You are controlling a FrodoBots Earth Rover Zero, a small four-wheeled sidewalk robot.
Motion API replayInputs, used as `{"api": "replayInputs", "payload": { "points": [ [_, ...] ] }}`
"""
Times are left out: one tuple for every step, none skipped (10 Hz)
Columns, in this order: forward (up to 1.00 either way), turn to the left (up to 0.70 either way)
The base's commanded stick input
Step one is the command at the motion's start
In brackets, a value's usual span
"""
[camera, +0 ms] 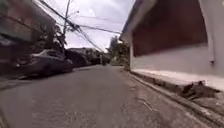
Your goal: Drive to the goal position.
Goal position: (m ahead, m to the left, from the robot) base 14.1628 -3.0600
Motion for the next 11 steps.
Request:
{"api": "replayInputs", "payload": {
  "points": [
    [0.70,0.04],
    [0.70,0.03],
    [0.70,0.04],
    [0.70,0.04],
    [0.70,0.04],
    [0.70,0.04],
    [0.70,0.04],
    [0.70,0.05],
    [0.70,0.05],
    [0.70,0.05],
    [0.70,0.05]
  ]
}}
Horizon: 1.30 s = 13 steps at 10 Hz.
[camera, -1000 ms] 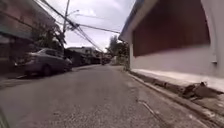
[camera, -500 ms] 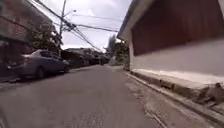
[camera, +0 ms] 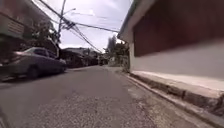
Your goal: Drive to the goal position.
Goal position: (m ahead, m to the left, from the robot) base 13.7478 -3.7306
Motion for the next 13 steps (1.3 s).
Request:
{"api": "replayInputs", "payload": {
  "points": [
    [0.70,0.05],
    [0.70,0.21],
    [0.70,0.22],
    [0.70,0.14],
    [0.70,0.04],
    [0.70,0.03],
    [0.70,0.03],
    [0.70,0.03],
    [0.70,0.03],
    [0.70,0.03],
    [0.70,0.03],
    [0.70,0.03],
    [0.70,0.02]
  ]
}}
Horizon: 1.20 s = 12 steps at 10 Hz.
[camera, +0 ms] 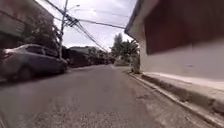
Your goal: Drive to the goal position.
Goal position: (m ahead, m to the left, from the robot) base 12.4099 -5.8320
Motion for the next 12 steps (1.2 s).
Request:
{"api": "replayInputs", "payload": {
  "points": [
    [0.70,0.01],
    [0.70,0.01],
    [0.70,0.01],
    [0.70,0.01],
    [0.70,0.03],
    [0.70,0.03],
    [0.70,0.02],
    [0.70,0.03],
    [0.70,0.03],
    [0.70,0.03],
    [0.70,0.03],
    [0.70,0.03]
  ]
}}
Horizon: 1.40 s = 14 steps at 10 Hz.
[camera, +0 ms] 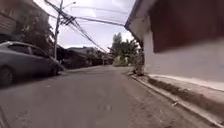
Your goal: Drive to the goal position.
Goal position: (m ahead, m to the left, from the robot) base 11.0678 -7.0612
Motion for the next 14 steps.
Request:
{"api": "replayInputs", "payload": {
  "points": [
    [0.70,0.03],
    [0.70,0.03],
    [0.70,0.03],
    [0.70,0.03],
    [0.70,0.03],
    [0.70,0.03],
    [0.70,0.03],
    [0.70,0.04],
    [0.70,0.04],
    [0.70,0.04],
    [0.70,0.03],
    [0.70,0.03],
    [0.70,0.03],
    [0.70,0.03]
  ]
}}
